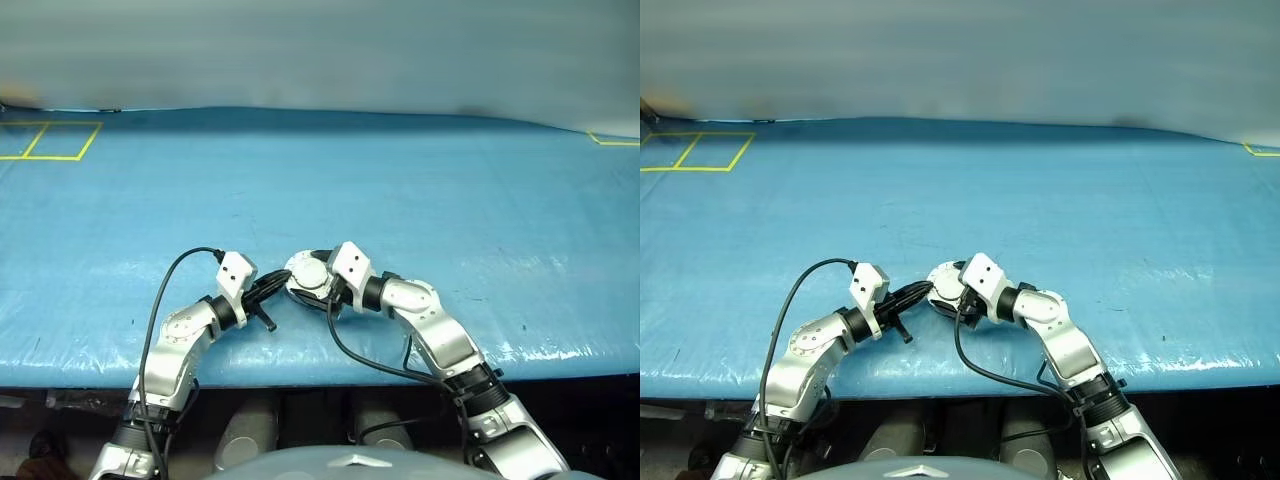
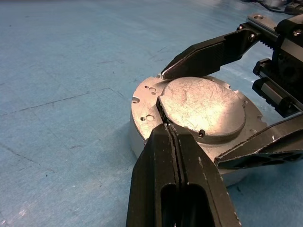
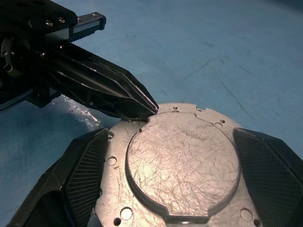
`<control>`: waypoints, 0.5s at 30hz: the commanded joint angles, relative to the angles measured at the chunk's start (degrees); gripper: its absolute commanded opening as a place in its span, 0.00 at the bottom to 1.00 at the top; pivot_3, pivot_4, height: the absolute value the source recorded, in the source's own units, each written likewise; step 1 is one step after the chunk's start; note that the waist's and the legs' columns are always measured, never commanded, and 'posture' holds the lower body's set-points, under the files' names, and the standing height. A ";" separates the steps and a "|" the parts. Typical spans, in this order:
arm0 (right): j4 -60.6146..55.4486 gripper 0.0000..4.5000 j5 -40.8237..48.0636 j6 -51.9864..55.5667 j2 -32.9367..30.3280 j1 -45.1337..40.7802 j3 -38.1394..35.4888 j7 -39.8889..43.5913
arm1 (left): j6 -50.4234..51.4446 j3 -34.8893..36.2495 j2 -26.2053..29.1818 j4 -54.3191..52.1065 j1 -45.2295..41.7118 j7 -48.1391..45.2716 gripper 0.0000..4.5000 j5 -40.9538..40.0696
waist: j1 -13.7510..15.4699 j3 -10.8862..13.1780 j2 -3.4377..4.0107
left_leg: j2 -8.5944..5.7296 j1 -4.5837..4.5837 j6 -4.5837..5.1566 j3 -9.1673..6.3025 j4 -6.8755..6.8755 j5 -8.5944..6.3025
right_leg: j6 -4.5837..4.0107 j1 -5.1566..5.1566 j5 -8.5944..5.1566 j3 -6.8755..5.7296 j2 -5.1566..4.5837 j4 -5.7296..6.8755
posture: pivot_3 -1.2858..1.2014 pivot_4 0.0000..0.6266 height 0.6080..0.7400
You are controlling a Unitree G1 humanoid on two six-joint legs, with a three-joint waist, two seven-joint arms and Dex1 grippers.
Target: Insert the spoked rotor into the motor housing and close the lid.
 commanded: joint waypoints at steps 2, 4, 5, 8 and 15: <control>-5.81 0.99 3.06 3.82 -0.34 1.00 -3.91 -1.52 | 0.73 -1.66 -0.36 -0.07 1.02 -0.27 0.00 0.39 | 0.17 0.01 0.00 | -0.01 -0.06 0.15 -0.05 -0.01 0.08 | 0.00 -0.04 0.00 -0.07 0.01 -0.03 | 0.52 0.24 1.00; -7.28 0.99 4.49 5.48 -0.08 1.47 -5.47 -2.41 | 0.61 -1.79 -0.54 -0.04 1.12 -0.27 0.00 0.39 | 0.26 0.01 0.01 | -0.02 -0.10 0.14 -0.06 -0.01 0.07 | 0.00 -0.06 0.00 -0.08 0.00 -0.05 | 0.52 0.24 1.00; -7.96 0.99 5.76 6.63 0.44 1.74 -6.75 -3.05 | 0.54 -1.89 -0.63 -0.07 1.16 -0.26 0.00 0.42 | 0.28 0.01 0.01 | -0.02 -0.12 0.14 -0.07 -0.01 0.06 | 0.00 -0.07 0.00 -0.09 -0.01 -0.05 | 0.52 0.24 1.00; -8.35 0.99 9.14 10.78 1.94 2.48 -10.28 -5.24 | 0.24 -2.03 -0.89 -0.08 1.19 -0.33 0.00 0.42 | 0.32 0.02 0.02 | -0.01 -0.13 0.00 -0.10 -0.02 -0.02 | 0.00 -0.06 0.00 -0.10 -0.08 -0.06 | 0.52 0.24 1.00; -7.69 0.99 23.16 25.51 5.76 4.65 -20.18 -7.55 | -0.50 -2.09 -1.22 0.05 1.08 -0.56 0.00 0.62 | 0.53 0.03 0.03 | -0.05 -0.18 0.18 -0.11 -0.03 0.06 | 0.00 -0.06 0.00 -0.13 -0.07 -0.10 | 0.52 0.24 1.00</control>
